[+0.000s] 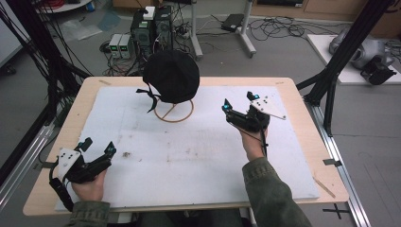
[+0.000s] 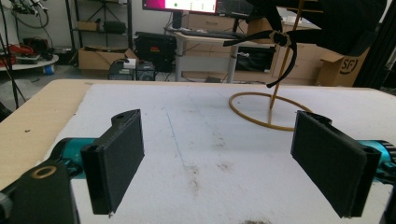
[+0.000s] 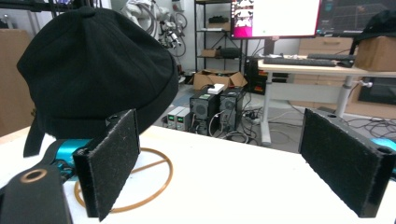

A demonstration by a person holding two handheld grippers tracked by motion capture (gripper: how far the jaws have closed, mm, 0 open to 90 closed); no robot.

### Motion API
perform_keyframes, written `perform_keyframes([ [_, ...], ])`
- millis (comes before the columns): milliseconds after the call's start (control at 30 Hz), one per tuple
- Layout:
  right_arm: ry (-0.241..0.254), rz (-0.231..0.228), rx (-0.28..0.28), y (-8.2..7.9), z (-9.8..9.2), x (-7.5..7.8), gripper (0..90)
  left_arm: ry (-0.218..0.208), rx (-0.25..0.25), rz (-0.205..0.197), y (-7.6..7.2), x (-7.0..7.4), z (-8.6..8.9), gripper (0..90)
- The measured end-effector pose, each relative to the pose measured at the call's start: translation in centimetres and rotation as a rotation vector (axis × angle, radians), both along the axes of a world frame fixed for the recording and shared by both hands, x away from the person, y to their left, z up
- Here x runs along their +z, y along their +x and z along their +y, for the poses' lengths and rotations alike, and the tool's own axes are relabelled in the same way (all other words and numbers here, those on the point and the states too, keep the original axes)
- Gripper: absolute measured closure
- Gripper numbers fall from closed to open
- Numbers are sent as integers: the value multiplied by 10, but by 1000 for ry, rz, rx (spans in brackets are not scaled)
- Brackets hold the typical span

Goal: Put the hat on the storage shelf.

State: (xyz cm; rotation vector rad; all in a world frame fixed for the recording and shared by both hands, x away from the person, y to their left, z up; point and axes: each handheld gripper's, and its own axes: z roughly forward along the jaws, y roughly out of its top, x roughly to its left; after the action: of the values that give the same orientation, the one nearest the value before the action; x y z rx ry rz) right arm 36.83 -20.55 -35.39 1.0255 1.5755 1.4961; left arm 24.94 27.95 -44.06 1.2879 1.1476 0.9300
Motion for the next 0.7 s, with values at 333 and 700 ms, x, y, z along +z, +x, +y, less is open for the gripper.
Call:
perform_keyframes([
  [333, 0, 23, -45, -23, -21, -17, 119, 4, 0, 0, 0, 0, 0, 174],
  [700, 11, 32, -114, -51, -52, -35, 120, 14, 2, 11, -1, 0, -1, 170],
])
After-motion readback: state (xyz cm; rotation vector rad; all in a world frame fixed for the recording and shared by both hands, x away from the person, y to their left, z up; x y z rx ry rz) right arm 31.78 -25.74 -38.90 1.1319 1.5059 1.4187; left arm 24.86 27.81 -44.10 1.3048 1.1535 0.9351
